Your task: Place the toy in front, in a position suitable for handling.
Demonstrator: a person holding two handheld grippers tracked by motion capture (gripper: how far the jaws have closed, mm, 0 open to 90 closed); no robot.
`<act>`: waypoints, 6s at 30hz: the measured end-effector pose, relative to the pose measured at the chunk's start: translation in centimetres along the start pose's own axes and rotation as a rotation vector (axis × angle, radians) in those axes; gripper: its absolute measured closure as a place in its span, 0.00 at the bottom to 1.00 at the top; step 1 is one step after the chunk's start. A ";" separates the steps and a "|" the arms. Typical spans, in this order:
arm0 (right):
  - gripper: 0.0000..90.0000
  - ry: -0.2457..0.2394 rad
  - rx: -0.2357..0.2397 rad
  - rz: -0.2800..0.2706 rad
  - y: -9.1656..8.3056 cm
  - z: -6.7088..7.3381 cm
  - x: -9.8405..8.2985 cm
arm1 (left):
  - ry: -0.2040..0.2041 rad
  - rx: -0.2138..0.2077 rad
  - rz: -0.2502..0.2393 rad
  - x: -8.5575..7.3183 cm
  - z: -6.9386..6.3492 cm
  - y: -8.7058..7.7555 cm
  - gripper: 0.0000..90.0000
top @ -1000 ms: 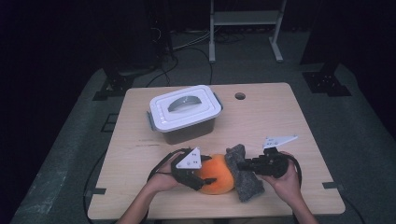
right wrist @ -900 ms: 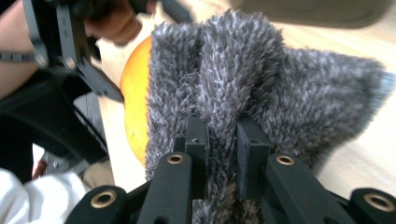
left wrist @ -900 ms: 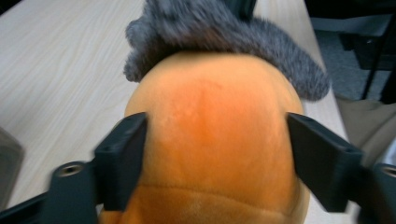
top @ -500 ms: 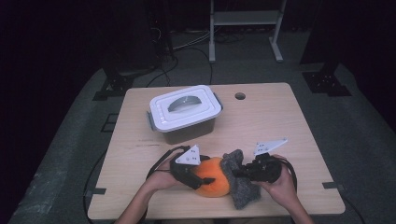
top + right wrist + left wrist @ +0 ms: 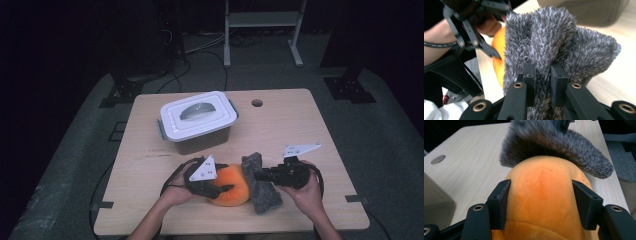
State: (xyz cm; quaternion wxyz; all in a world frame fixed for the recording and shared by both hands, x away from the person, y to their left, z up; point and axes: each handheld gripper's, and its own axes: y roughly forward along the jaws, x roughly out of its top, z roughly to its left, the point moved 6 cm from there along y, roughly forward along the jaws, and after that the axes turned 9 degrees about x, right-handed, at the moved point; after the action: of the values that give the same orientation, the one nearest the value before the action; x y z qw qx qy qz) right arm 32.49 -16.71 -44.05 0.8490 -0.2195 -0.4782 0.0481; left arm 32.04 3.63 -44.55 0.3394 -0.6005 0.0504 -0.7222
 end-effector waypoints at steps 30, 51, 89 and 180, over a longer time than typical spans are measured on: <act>0.85 0.005 -0.022 0.092 1.9 -0.1 -0.9 | -0.011 0.017 -0.009 -0.4 0.0 0.5 0.28; 0.85 -0.012 0.000 0.060 1.7 0.9 -0.3 | -0.037 -0.054 0.017 -0.6 -0.1 0.1 0.23; 0.85 -0.052 -0.034 0.005 0.3 1.7 0.8 | -0.076 -0.025 0.012 0.4 0.1 -0.2 0.25; 0.86 -0.062 -0.040 0.051 0.1 2.2 0.9 | -0.167 -0.121 0.051 1.8 -1.0 0.1 0.24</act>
State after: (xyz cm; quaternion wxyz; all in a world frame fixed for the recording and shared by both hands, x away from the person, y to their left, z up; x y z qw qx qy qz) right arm 31.18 -15.64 -42.39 0.8278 -0.2467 -0.4994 0.0669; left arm 31.05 2.21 -43.32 0.3236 -0.6765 0.0807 -0.6566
